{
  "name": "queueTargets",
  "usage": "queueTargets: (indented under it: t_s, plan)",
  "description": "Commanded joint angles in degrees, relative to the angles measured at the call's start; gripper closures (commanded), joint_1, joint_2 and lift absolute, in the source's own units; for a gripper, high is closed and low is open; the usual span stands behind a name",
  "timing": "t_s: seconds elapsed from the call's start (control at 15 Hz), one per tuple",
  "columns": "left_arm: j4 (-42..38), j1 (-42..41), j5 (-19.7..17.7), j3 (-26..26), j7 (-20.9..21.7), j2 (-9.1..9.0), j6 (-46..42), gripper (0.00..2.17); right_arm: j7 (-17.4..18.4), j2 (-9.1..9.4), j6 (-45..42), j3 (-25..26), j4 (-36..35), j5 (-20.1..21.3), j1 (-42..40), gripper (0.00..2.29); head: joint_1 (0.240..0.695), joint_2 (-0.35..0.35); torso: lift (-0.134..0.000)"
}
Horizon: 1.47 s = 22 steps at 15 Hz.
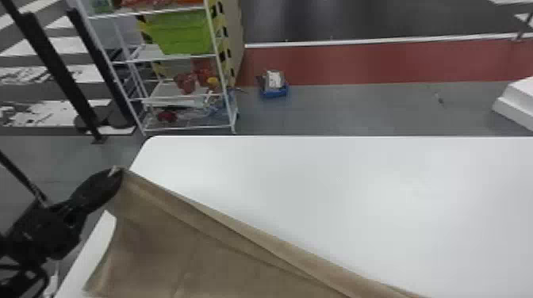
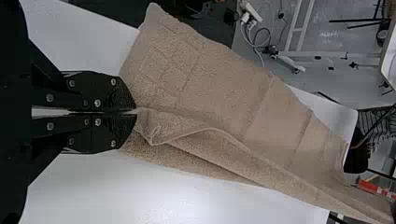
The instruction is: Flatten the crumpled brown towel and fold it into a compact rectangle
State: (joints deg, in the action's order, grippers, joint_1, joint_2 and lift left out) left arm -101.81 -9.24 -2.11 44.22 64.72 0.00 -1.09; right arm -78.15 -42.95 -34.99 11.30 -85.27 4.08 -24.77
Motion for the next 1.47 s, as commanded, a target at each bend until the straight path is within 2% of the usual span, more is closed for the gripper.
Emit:
queueTargets:
  t_s: [0.0, 0.07, 0.13, 0.27, 0.4, 0.6, 0.87, 1.13, 1.27, 1.4]
  plan:
    - [-0.2, -0.2, 0.0, -0.5, 0.0, -0.15, 0.0, 1.04, -0.2, -0.64, 0.1, 0.3, 2.3, 1.1, 1.7, 1.11, 0.695, 0.131, -0.124]
    - [-0.1, -0.2, -0.1, -0.9, -0.4, -0.15, -0.4, 0.52, -0.2, -0.82, 0.1, 0.2, 3.5, 1.5, 2.8, 1.10, 0.695, 0.115, -0.124]
    - [0.0, -0.2, 0.0, -1.2, -0.1, -0.15, -0.7, 0.35, -0.2, -1.00, 0.1, 0.1, 4.8, 2.6, 3.9, 1.11, 0.695, 0.100, -0.124]
    - [0.1, -0.6, 0.1, -2.4, -0.1, -0.15, -1.1, 0.34, -0.2, -1.26, 0.3, 0.0, 6.9, 3.3, 6.1, 1.11, 0.695, 0.070, -0.124]
    - [0.1, -0.7, 0.0, -2.4, -0.4, -0.15, -1.4, 0.19, -0.2, -1.52, 0.1, 0.4, 7.1, 3.2, 6.8, 1.10, 0.695, 0.038, -0.124]
    - [0.0, -1.7, -0.8, -1.6, -0.8, -0.15, -1.8, 0.19, -0.2, -2.93, 0.1, 1.8, 8.5, 3.2, 7.8, 1.11, 0.695, 0.014, -0.124]
    - [-0.3, -1.8, -1.4, -1.8, -1.2, -0.15, -1.8, 0.19, -0.2, -4.69, 0.3, 1.4, 15.0, 4.9, 15.5, 1.11, 0.695, -0.029, -0.124]
    - [-0.8, -2.8, -1.8, -1.9, -1.5, -0.15, -1.8, 0.19, -0.2, -5.57, 0.3, 0.9, 19.6, 8.8, 20.8, 1.11, 0.695, -0.081, -0.124]
    - [-1.5, -3.0, -1.9, -2.5, -1.6, -0.15, -1.8, 0.19, -0.2, -6.18, 0.3, -0.4, 23.0, 9.2, 24.9, 1.11, 0.695, -0.099, -0.124]
    - [-2.5, -3.2, -0.1, -3.8, -1.7, -0.15, -1.6, 0.19, -0.2, -6.62, 0.7, -1.8, 25.9, 10.3, 27.8, 1.10, 0.695, -0.117, -0.124]
